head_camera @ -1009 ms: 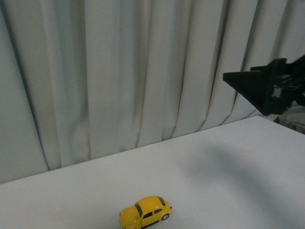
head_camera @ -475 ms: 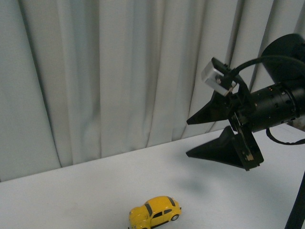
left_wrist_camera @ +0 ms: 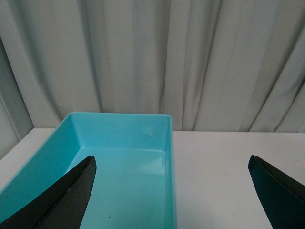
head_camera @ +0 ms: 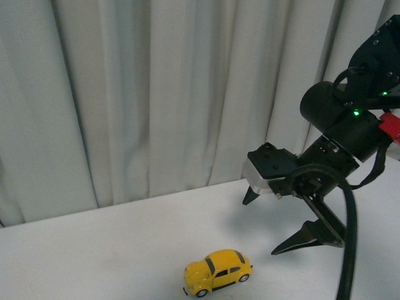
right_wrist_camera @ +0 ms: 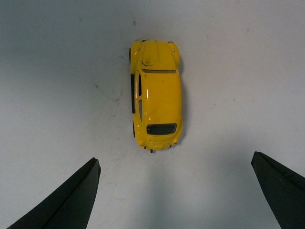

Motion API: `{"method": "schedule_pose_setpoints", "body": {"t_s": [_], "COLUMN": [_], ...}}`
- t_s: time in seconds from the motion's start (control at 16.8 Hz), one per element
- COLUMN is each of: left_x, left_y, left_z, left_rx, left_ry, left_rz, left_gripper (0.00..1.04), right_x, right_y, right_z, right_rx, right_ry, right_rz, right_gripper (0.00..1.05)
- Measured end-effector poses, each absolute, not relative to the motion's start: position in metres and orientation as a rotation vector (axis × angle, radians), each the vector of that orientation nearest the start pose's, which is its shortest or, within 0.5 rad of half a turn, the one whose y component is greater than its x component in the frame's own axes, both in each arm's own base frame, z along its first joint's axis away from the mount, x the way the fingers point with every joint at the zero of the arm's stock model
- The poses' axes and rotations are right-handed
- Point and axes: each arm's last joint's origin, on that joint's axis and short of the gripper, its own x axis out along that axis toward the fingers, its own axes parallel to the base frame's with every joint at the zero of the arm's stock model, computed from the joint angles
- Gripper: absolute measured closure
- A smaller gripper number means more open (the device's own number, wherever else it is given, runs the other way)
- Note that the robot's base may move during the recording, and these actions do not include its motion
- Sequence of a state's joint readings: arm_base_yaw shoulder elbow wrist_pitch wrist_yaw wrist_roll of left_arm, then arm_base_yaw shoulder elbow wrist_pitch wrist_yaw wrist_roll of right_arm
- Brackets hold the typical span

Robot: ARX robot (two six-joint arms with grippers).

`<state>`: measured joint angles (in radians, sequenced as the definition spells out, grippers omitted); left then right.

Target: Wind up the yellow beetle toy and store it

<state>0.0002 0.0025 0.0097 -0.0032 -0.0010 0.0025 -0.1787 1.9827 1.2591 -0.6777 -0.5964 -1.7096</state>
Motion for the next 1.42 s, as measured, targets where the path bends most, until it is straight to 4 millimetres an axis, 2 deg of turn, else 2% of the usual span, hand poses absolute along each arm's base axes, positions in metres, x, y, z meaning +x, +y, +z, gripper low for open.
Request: {"method": "schedule_pose_setpoints", "body": {"t_s": [0.24, 0.3, 0.47, 0.65, 0.89, 1.07, 1.13, 1.37, 1.42], "left_x": [0.097, 0.097, 0.097, 0.097, 0.097, 0.097, 0.097, 0.097, 0.097], "left_y": [0.000, 0.000, 0.000, 0.000, 0.000, 0.000, 0.000, 0.000, 0.000], "left_z": [0.166, 0.166, 0.166, 0.166, 0.166, 0.166, 0.166, 0.166, 0.166], "left_rx": [0.003, 0.002, 0.002, 0.002, 0.002, 0.002, 0.002, 0.002, 0.002], "left_ry": [-0.004, -0.004, -0.004, -0.004, -0.004, -0.004, -0.004, -0.004, -0.004], "left_rz": [0.002, 0.002, 0.001, 0.001, 0.001, 0.001, 0.001, 0.001, 0.002], "left_gripper": [0.07, 0.07, 0.07, 0.07, 0.07, 0.07, 0.07, 0.07, 0.07], "right_x": [0.382, 0.388, 0.391, 0.393, 0.399, 0.401, 0.401, 0.403, 0.403], "right_y": [-0.031, -0.018, 0.001, 0.018, 0.027, 0.034, 0.035, 0.036, 0.036], "right_z": [0.125, 0.115, 0.094, 0.088, 0.076, 0.076, 0.077, 0.079, 0.079], "right_rx": [-0.947, -0.988, -1.021, -1.045, -1.114, -1.133, -1.142, -1.163, -1.161], "right_ry": [0.636, 0.654, 0.690, 0.691, 0.743, 0.749, 0.752, 0.758, 0.759], "right_rz": [1.314, 1.340, 1.394, 1.437, 1.437, 1.449, 1.447, 1.440, 1.442], "right_gripper": [0.07, 0.07, 0.07, 0.07, 0.07, 0.07, 0.13, 0.55, 0.60]}}
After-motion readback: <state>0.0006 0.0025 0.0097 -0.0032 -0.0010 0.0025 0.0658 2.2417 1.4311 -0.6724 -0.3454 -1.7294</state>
